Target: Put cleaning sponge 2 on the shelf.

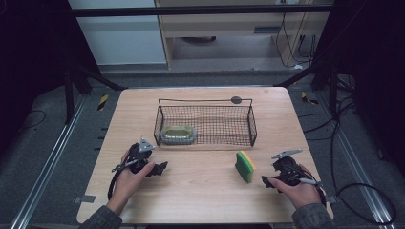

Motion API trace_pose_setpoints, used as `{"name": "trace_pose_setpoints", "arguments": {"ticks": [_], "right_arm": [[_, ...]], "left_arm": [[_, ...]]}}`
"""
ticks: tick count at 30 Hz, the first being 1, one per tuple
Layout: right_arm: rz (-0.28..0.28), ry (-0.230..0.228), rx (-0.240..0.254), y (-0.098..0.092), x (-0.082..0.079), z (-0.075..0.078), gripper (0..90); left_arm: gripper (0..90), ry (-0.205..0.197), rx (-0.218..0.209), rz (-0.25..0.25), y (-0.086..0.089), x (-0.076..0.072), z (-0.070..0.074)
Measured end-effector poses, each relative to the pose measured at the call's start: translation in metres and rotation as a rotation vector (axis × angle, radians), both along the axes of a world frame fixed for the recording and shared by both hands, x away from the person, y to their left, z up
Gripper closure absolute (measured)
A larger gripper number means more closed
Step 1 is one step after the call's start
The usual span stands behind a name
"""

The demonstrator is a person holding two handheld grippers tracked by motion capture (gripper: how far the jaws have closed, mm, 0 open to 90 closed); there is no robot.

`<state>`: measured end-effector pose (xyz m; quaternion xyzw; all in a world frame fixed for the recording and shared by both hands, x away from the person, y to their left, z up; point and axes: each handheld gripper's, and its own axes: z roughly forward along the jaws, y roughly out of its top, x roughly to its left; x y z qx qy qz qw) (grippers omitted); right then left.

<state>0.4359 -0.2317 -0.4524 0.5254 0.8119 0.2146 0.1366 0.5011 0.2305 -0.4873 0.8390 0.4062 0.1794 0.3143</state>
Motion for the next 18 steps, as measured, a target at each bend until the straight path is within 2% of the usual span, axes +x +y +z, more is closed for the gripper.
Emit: {"name": "trace_pose_setpoints", "arguments": {"ticks": [3,6,7,10,16,18], "right_arm": [[0.01,0.016,-0.012,0.01,-0.002,0.01,22.4],[0.015,0.031,-0.03,0.022,-0.003,0.021,21.7],[0.015,0.038,-0.036,0.026,-0.003,0.024,21.4],[0.022,0.038,-0.038,0.037,-0.004,0.032,20.9],[0.036,0.05,-0.057,0.059,0.0,0.043,20.2],[0.05,0.057,-0.078,0.066,0.003,0.047,20.1]], "left_arm": [[5.2,0.025,0.023,-0.01,-0.003,0.001,-0.006],[5.0,0.056,0.009,-0.021,-0.002,0.003,-0.012],[4.1,0.044,0.011,-0.023,-0.002,0.003,-0.013],[2.1,0.039,0.005,-0.026,-0.002,0.003,-0.014],[0.0,-0.012,-0.034,-0.032,0.003,0.0,-0.02],[0.0,-0.016,-0.043,-0.033,0.004,-0.001,-0.021]]}}
